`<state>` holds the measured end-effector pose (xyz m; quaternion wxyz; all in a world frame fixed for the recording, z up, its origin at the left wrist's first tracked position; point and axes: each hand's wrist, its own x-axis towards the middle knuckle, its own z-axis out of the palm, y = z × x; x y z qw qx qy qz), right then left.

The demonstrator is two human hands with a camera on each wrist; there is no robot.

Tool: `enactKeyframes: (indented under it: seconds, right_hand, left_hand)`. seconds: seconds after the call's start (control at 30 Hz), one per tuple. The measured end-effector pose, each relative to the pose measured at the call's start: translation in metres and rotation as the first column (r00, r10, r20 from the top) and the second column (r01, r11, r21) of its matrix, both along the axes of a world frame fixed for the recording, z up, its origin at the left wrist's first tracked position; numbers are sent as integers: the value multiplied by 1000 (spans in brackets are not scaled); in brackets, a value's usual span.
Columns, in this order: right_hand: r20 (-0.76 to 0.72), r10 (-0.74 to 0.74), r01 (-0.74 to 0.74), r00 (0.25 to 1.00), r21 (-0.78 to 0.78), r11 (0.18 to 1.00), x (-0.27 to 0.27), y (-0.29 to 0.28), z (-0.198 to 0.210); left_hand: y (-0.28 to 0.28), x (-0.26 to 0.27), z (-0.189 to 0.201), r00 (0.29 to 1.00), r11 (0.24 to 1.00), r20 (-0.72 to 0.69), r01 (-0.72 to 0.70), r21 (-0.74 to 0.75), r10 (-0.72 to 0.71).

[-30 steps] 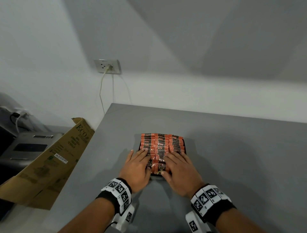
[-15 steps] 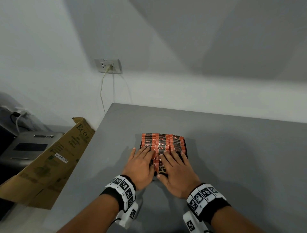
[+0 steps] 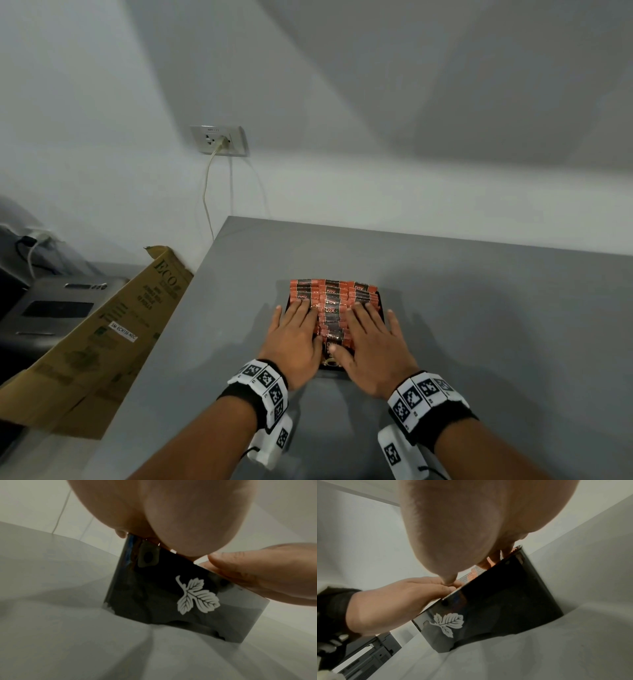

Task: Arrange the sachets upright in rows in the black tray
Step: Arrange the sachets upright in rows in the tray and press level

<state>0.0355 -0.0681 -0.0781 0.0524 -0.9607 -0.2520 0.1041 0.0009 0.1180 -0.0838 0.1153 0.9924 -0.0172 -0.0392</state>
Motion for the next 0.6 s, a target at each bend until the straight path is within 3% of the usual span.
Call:
enactKeyframes:
  seconds: [0.5, 0.6]
  right_hand:
    - [-27, -65, 65, 998, -1, 998, 23, 2, 5]
    - [22, -84, 83, 996, 54, 995, 30, 4, 10]
  left_hand:
    - [-4, 27, 10, 999, 999, -29, -23, 33, 24]
    - [-5, 33, 13, 1000, 999, 14, -23, 31, 23]
